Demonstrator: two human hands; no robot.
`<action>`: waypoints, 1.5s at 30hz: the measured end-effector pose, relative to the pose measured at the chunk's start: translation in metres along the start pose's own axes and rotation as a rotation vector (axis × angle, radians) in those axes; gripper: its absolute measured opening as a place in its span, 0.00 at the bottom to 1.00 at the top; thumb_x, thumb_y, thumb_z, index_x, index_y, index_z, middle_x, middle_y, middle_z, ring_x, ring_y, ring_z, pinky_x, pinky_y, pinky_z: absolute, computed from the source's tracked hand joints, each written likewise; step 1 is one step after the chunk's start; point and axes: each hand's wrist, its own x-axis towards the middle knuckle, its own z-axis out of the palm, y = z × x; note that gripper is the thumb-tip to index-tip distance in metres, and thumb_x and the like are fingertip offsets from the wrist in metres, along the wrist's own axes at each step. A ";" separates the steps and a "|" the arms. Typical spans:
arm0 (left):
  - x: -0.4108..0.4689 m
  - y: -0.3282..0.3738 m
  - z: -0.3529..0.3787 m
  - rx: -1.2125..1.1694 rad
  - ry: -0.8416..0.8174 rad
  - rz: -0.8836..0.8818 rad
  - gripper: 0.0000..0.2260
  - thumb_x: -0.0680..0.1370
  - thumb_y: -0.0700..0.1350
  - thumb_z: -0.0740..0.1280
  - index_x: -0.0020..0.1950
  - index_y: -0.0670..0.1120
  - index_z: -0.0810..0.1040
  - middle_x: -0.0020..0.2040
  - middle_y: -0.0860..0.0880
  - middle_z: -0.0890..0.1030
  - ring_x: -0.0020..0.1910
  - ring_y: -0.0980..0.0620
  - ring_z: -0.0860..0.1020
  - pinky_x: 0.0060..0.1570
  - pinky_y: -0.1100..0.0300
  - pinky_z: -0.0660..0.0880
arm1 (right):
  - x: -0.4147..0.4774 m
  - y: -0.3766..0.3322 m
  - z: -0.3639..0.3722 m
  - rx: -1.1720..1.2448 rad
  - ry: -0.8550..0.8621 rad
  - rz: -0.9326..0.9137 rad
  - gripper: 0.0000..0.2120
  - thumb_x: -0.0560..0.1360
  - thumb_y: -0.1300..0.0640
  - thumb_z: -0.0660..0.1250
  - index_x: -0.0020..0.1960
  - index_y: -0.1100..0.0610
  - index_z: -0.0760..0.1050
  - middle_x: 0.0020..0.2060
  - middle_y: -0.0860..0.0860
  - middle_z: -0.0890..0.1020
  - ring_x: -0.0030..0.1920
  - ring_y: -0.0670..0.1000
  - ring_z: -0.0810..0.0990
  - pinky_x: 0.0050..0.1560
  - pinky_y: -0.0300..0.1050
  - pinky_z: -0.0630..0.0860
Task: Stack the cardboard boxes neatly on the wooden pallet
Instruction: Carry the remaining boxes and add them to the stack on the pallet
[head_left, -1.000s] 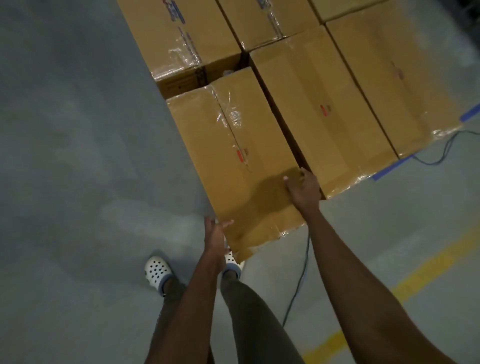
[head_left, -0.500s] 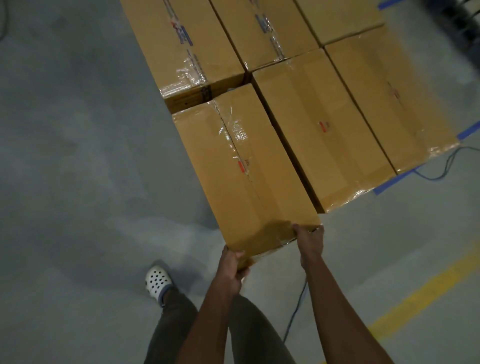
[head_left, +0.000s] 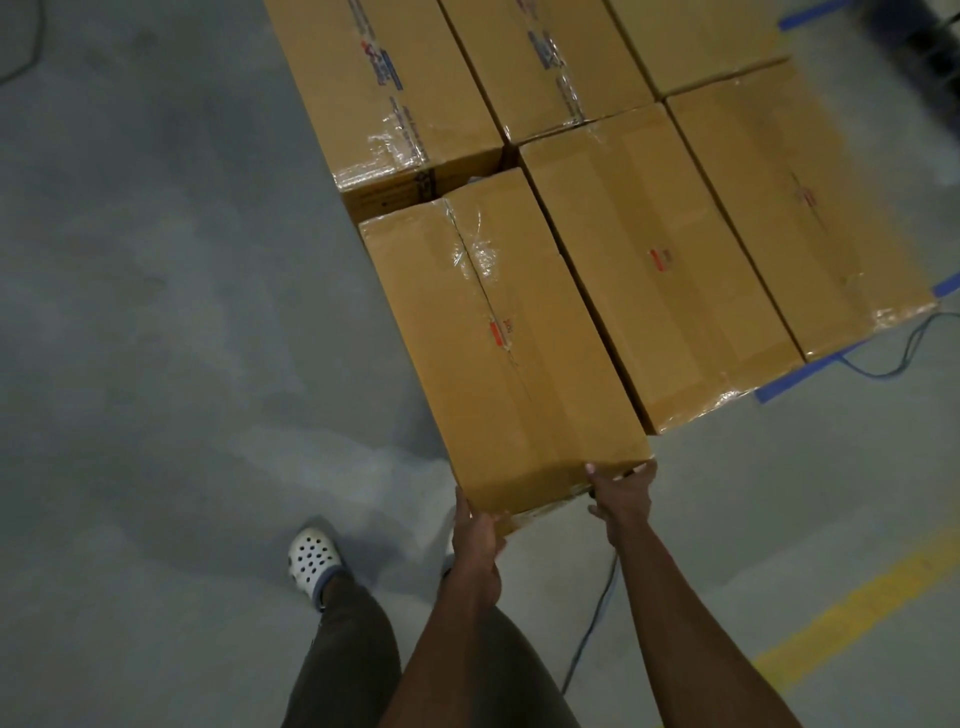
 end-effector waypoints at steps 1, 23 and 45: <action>0.008 -0.009 0.003 0.036 0.037 0.009 0.31 0.79 0.42 0.62 0.78 0.65 0.59 0.71 0.44 0.75 0.60 0.40 0.78 0.56 0.45 0.79 | 0.002 0.000 -0.001 0.072 -0.034 0.045 0.47 0.75 0.60 0.75 0.81 0.46 0.47 0.75 0.61 0.66 0.62 0.65 0.75 0.53 0.66 0.81; 0.014 -0.004 0.010 -0.035 0.108 0.070 0.44 0.71 0.42 0.72 0.81 0.62 0.54 0.79 0.43 0.62 0.68 0.39 0.73 0.67 0.42 0.73 | 0.009 -0.014 0.019 0.223 -0.078 0.079 0.48 0.77 0.68 0.70 0.80 0.41 0.44 0.77 0.61 0.62 0.69 0.69 0.71 0.54 0.69 0.80; -0.032 0.129 -0.040 0.071 0.159 0.163 0.31 0.78 0.39 0.71 0.79 0.48 0.66 0.74 0.43 0.72 0.68 0.43 0.74 0.63 0.49 0.75 | -0.026 -0.077 0.063 -0.666 0.022 -0.304 0.38 0.76 0.46 0.71 0.79 0.52 0.56 0.77 0.53 0.58 0.75 0.59 0.57 0.69 0.63 0.62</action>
